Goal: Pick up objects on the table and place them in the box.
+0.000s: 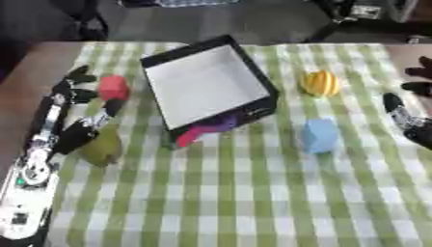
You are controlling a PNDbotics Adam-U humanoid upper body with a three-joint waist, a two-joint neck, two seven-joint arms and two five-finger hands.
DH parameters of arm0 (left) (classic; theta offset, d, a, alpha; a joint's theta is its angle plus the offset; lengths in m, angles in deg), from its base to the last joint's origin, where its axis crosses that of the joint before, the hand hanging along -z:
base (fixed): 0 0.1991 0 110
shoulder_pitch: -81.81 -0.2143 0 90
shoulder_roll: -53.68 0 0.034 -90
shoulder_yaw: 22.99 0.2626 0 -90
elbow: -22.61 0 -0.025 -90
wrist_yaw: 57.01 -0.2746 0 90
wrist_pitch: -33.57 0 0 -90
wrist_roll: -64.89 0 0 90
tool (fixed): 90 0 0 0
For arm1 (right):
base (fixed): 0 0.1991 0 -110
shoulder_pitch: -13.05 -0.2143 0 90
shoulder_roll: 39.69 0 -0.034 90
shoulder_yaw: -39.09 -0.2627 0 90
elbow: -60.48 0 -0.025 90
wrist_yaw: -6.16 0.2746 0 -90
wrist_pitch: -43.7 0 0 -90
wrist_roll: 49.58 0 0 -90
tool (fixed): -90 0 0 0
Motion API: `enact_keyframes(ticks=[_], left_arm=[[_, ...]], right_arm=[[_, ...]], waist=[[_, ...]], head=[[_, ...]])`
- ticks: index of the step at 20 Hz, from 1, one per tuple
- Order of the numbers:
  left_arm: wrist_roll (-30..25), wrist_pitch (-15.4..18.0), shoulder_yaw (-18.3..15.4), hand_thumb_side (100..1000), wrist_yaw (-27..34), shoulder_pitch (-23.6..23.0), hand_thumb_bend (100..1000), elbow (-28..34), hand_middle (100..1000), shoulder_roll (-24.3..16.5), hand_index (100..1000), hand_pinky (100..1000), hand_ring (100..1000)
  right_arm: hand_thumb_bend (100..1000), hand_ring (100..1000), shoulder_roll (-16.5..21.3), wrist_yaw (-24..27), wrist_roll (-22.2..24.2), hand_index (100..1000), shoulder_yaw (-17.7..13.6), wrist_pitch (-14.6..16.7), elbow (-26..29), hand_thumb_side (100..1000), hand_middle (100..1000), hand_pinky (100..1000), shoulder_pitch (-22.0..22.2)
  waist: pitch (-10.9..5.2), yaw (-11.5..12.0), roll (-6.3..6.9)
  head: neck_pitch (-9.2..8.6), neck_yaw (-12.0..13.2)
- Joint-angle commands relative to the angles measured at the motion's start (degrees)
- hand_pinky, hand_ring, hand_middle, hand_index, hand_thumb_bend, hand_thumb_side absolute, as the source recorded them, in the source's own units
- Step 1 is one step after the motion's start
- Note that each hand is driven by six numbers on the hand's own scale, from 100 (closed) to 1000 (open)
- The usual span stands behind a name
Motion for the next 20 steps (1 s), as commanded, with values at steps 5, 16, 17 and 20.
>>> enact_keyframes(ticks=[5, 16, 17, 20], left_arm=[[1.12, -0.62, -0.64, 700, -0.45, 0.00, 601, 0.27, 794, -0.55, 963, 774, 711], [-1.46, -0.55, -0.38, 674, -4.69, -0.34, 575, 1.66, 788, -6.24, 920, 795, 723], [-2.58, -0.51, -0.26, 664, -5.79, -0.54, 565, 1.96, 779, -8.05, 903, 796, 723], [-5.76, -0.90, 0.28, 626, -8.55, -1.68, 522, 2.31, 781, -15.09, 901, 800, 731]], right_arm=[[327, 802, 0.76, -0.43, 0.28, 985, 0.14, -0.47, 0.47, 506, 847, 879, -0.33], [321, 802, 1.12, 0.11, 0.48, 989, 0.31, -0.42, 0.29, 509, 847, 880, -0.11], [320, 802, 1.17, 0.12, 0.47, 989, 0.27, -0.43, 0.27, 509, 847, 879, -0.06], [317, 801, 1.33, 0.25, 0.36, 989, 0.20, -0.47, 0.20, 508, 846, 879, -0.05]], waist=[[-0.44, 0.15, -0.28], [-0.62, -0.02, -0.26], [-0.66, -0.08, -0.26], [-0.65, -0.34, -0.08]], head=[[0.38, 0.44], [0.38, 0.27], [0.38, 0.00], [0.38, -0.45]])
